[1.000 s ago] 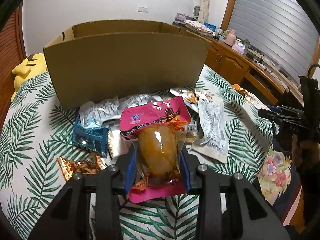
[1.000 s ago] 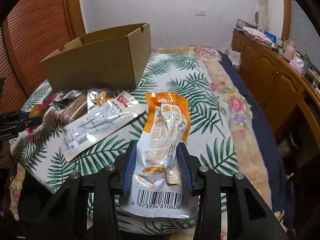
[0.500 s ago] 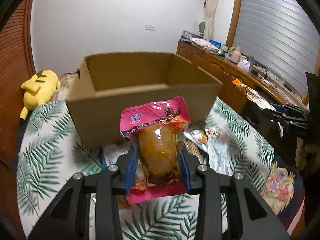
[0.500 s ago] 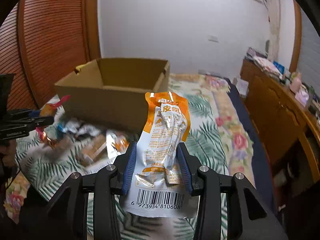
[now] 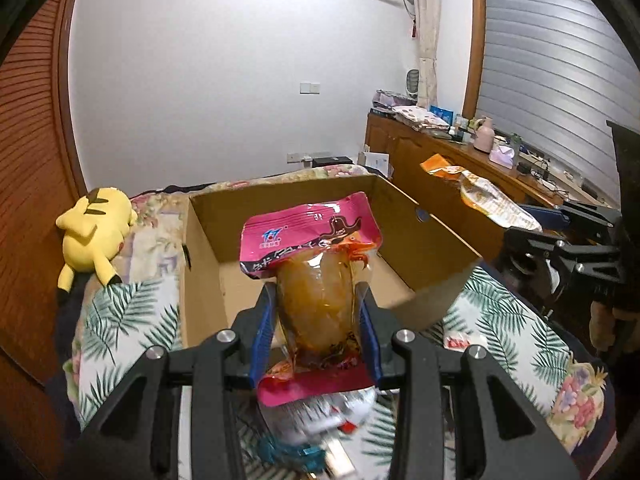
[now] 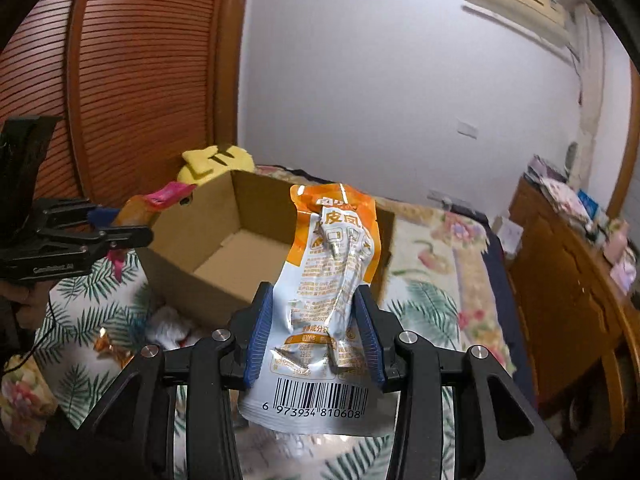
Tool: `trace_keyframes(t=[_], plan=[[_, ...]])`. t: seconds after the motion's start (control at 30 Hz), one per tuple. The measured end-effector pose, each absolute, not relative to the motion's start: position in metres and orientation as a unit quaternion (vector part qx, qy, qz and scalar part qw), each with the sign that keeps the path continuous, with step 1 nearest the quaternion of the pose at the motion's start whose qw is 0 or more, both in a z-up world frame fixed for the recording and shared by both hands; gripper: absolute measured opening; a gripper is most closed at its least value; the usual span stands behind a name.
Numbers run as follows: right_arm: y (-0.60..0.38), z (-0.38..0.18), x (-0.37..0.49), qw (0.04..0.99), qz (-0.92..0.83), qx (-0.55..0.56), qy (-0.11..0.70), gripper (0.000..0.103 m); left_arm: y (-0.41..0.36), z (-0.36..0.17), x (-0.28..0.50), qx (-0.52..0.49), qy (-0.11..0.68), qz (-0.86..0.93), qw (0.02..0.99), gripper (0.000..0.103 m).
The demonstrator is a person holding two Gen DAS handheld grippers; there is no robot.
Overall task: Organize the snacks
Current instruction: 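Carry both packs over the cardboard box and lower them inside, then open both tools to drop the packs into the box and withdraw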
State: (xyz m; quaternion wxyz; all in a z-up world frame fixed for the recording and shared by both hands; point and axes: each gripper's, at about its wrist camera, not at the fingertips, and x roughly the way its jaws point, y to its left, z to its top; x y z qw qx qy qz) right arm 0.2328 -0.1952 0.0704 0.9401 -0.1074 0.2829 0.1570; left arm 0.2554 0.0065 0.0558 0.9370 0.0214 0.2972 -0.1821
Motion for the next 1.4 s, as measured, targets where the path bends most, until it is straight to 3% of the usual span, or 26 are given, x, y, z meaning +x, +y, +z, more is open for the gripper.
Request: trace_keyframes(t=[0.53,0.97,1.17,1.23,1.4], plan=[[-0.145,0.041,0.329,0.931,0.191,-0.128,0.283,0.041,0.004,0.028,0.339,0.037,0.311,-0.165,0.935,0.037],[-0.139,0.011,0.36,0.926,0.183,-0.129,0.304,0.041,-0.004,0.007,0.356,0.04,0.327,-0.162,0.93,0.038],[-0.14,0.008,0.363,0.923,0.189,-0.11,0.316,0.041,-0.008,0.008,0.353,0.047,0.329,-0.16,0.929,0.042],[-0.141,0.008,0.363,0.923,0.189,-0.108,0.319,0.036,-0.008,0.008,0.353,0.048,0.333,-0.161,0.928,0.042],[-0.139,0.005,0.363,0.92,0.191,-0.111,0.324,0.035,-0.007,0.006,0.353,0.046,0.337,-0.157,0.927,0.051]])
